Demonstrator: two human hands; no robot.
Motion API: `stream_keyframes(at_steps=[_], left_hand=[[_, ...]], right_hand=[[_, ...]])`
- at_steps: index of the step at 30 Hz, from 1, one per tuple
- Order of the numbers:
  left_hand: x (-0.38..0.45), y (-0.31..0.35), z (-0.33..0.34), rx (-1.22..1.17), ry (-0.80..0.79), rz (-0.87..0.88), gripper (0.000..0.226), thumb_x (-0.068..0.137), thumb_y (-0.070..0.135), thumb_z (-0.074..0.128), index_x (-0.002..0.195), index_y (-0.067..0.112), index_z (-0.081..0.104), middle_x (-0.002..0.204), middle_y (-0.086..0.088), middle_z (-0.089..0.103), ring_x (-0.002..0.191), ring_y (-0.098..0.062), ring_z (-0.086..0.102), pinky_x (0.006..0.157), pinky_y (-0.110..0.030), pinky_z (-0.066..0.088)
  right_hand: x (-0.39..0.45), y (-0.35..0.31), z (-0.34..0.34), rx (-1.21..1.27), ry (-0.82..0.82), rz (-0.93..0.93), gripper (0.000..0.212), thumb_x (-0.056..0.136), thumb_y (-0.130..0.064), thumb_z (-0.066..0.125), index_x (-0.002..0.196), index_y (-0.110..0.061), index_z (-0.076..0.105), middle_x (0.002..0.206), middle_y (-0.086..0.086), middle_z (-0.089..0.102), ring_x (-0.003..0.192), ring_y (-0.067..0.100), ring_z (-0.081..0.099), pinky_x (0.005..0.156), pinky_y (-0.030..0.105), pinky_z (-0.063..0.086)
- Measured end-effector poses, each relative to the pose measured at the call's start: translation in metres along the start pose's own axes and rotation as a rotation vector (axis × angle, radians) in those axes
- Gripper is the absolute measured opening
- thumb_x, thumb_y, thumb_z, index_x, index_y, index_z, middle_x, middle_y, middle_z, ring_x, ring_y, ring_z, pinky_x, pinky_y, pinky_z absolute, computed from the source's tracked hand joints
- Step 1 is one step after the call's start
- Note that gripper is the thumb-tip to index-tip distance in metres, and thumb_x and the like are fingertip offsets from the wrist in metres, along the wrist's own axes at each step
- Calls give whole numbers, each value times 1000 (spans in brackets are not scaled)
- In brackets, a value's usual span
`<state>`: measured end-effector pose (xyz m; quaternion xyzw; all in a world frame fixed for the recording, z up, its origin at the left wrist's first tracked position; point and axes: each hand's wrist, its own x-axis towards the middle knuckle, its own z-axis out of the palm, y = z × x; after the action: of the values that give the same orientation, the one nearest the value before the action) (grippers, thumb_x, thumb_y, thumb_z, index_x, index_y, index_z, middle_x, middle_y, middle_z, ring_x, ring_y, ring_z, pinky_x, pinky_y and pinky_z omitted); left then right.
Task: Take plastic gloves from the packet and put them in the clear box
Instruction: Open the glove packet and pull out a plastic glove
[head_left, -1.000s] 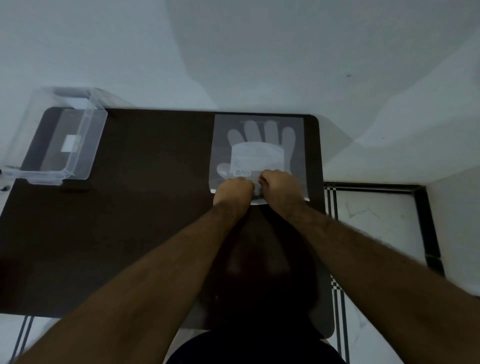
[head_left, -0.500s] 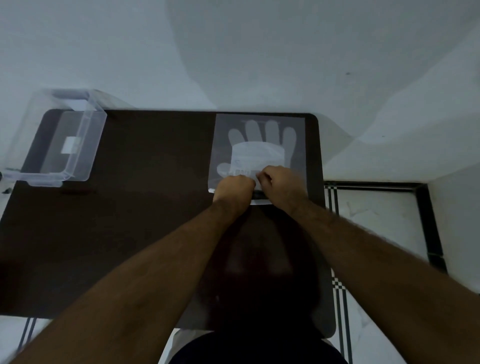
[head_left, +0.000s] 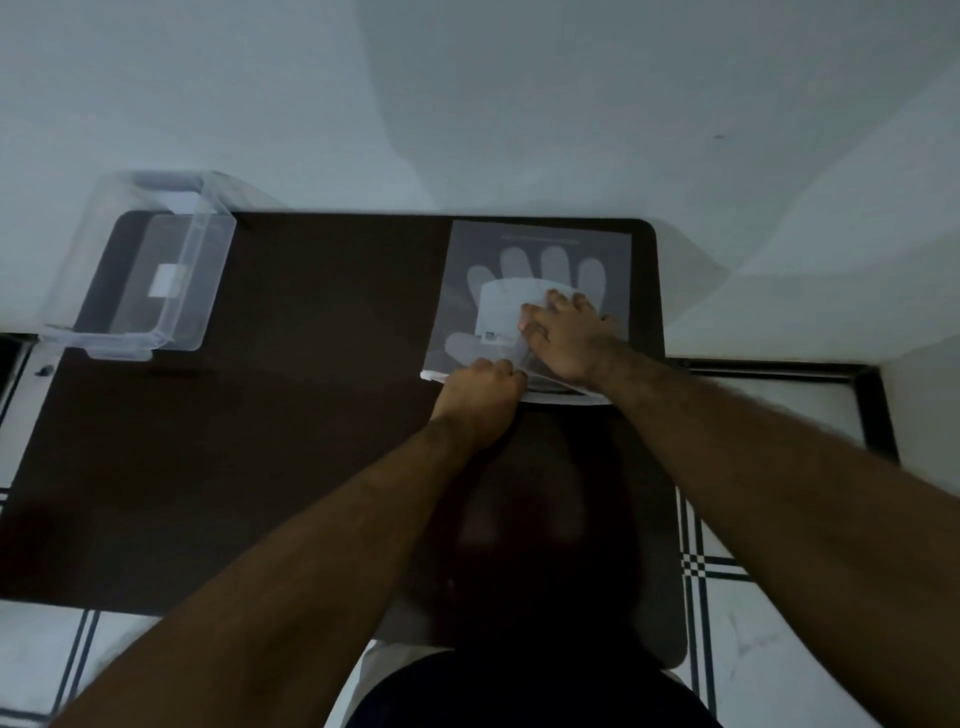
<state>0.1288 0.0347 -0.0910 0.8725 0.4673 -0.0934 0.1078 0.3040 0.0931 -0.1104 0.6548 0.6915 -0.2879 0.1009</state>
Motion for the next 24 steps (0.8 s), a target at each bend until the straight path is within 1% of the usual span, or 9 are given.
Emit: stream_keyframes(at_steps=[5,7,10,13,15,17,19,21,24], left_hand=[[-25,11,4,-19,28,4,26,106,16,50,126,11,65,119,-10,66,103,-29,63,76,-40,48],[-38,14,8,-39,52,14,25,106,18,51,126,12,65,118,-9,66,103,-29,63,71,-38,44],[-61,17,15,-77,64,42,24,107,22,52,126,15,65,115,-7,67,100,-26,64,71,-34,39],[-83,19,24,-107,62,75,24,106,25,56,126,16,65,114,-6,67,95,-23,63,70,-34,41],[-98,21,31,-118,49,92,24,104,25,58,125,15,67,111,-6,67,92,-23,63,70,-35,47],[-116,24,38,-115,37,98,18,98,21,65,113,14,71,101,-6,69,82,-24,64,65,-35,46],[-135,28,45,-114,40,124,13,83,16,77,95,13,72,85,-5,69,67,-24,62,55,-31,40],[-152,29,56,-119,86,146,21,69,13,86,81,13,69,73,-5,64,56,-24,58,51,-27,34],[-176,30,67,-132,127,142,24,65,14,90,77,13,69,69,-3,62,53,-22,57,49,-26,32]], right_hand=[[8,3,0,-117,-6,-18,60,109,-59,29,165,-38,23,178,5,9,161,42,11,122,72,23],[10,4,1,-151,-1,-23,62,108,-60,33,165,-38,23,178,5,10,161,42,13,122,71,24],[13,4,1,-158,3,-31,64,107,-61,38,164,-38,23,177,5,11,160,43,15,121,70,24],[14,4,3,-156,23,-47,65,106,-60,42,164,-36,25,176,7,13,159,44,18,121,70,24],[14,4,5,-145,29,-55,64,106,-59,43,163,-35,26,176,7,14,158,44,18,122,70,25],[16,5,7,-144,35,-58,65,105,-58,45,163,-35,26,175,8,14,157,45,19,122,69,26],[17,6,8,-160,44,-56,65,105,-58,45,162,-35,27,174,9,16,156,45,22,123,67,26],[13,3,10,-184,81,-59,64,104,-59,45,161,-33,29,172,11,21,154,45,25,121,68,28],[0,-10,24,-155,146,-71,62,105,-53,48,160,-27,34,171,13,26,155,42,26,118,71,30]])
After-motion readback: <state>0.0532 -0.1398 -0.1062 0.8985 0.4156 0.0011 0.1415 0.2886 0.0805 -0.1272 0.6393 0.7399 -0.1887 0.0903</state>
